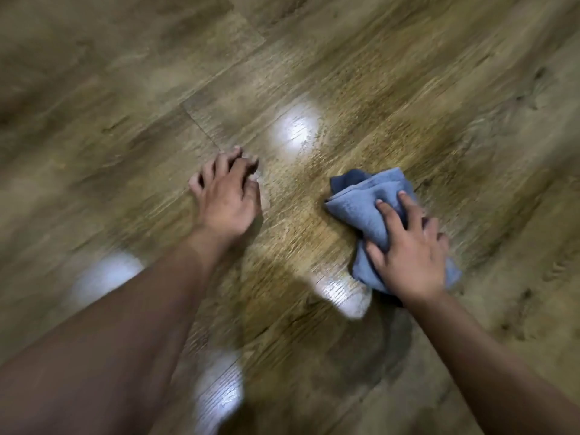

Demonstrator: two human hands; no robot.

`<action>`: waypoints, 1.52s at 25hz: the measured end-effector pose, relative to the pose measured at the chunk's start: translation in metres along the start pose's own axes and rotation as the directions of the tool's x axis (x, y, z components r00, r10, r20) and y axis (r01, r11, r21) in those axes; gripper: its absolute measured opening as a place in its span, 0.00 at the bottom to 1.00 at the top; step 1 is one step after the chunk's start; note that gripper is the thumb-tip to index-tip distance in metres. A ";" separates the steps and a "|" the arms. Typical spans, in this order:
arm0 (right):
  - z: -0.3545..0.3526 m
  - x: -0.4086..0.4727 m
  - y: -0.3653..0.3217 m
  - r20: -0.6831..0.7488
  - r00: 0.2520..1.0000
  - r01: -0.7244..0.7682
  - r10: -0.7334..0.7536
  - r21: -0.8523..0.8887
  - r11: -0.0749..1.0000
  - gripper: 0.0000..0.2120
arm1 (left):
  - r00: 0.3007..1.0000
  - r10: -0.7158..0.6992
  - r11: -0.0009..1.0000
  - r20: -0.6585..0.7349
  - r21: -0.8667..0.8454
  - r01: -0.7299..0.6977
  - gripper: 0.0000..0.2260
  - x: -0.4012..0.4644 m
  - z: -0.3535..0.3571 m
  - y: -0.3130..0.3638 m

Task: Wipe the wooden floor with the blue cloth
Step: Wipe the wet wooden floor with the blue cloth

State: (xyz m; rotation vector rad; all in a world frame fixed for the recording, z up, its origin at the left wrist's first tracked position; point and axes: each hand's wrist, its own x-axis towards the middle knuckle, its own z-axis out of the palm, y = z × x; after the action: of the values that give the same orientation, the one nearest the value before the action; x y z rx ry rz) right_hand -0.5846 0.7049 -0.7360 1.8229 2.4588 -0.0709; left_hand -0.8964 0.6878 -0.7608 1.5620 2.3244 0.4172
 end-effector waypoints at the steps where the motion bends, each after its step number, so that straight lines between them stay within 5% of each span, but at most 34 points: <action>1: 0.000 0.002 -0.002 -0.003 1.000 -0.016 0.016 -0.007 1.000 0.33 | 0.999 -0.002 1.000 -0.045 -0.031 0.001 0.16 -0.001 -0.009 -0.017; 5: 0.002 0.022 -0.016 -0.071 0.989 -0.131 0.133 0.025 0.991 0.31 | 0.939 -0.243 0.958 -0.245 0.091 0.271 0.20 -0.026 -0.024 -0.091; 11: 0.001 0.141 -0.102 -0.151 0.918 -0.366 0.367 0.030 0.930 0.26 | 0.945 -0.216 0.963 -0.246 0.108 0.248 0.20 -0.022 -0.016 -0.094; 18: 0.006 0.084 -0.237 -0.092 0.976 0.203 -0.197 0.061 0.977 0.35 | 0.941 -0.239 0.959 -0.241 0.096 0.268 0.21 -0.021 -0.021 -0.092; 22: 0.004 0.015 -0.191 -0.034 0.911 0.413 -0.412 0.071 0.908 0.35 | 0.943 -0.245 0.958 -0.227 0.091 0.270 0.23 -0.025 -0.025 -0.090; 25: -0.005 0.032 -0.114 -0.014 0.935 0.354 -0.354 -0.007 0.935 0.34 | 0.941 -0.253 0.956 -0.224 0.089 0.278 0.23 -0.024 -0.028 -0.088; 28: -0.013 0.091 -0.073 -0.033 0.996 0.087 -0.088 -0.055 0.995 0.32 | 0.941 -0.264 0.952 -0.211 0.099 0.289 0.24 -0.024 -0.029 -0.086; 32: -0.012 0.179 -0.126 -0.092 0.974 -0.206 0.206 0.014 0.979 0.25 | 0.943 -0.271 0.948 -0.193 0.117 0.296 0.23 -0.023 -0.027 -0.087; 34: -0.010 0.192 -0.175 -0.109 0.981 -0.163 0.162 -0.001 0.987 0.27 | 0.944 -0.267 0.951 -0.195 0.106 0.291 0.22 -0.023 -0.026 -0.087; 38: -0.004 0.150 -0.244 -0.168 0.970 0.176 -0.173 0.004 0.984 0.30 | 0.942 -0.253 0.962 -0.221 0.043 0.269 0.24 -0.022 -0.024 -0.093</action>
State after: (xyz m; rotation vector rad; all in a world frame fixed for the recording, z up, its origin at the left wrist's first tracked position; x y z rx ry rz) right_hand -0.8615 0.7771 -0.7485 1.6781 2.7382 0.0508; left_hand -0.9759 0.6317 -0.7744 1.2653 2.6955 0.4584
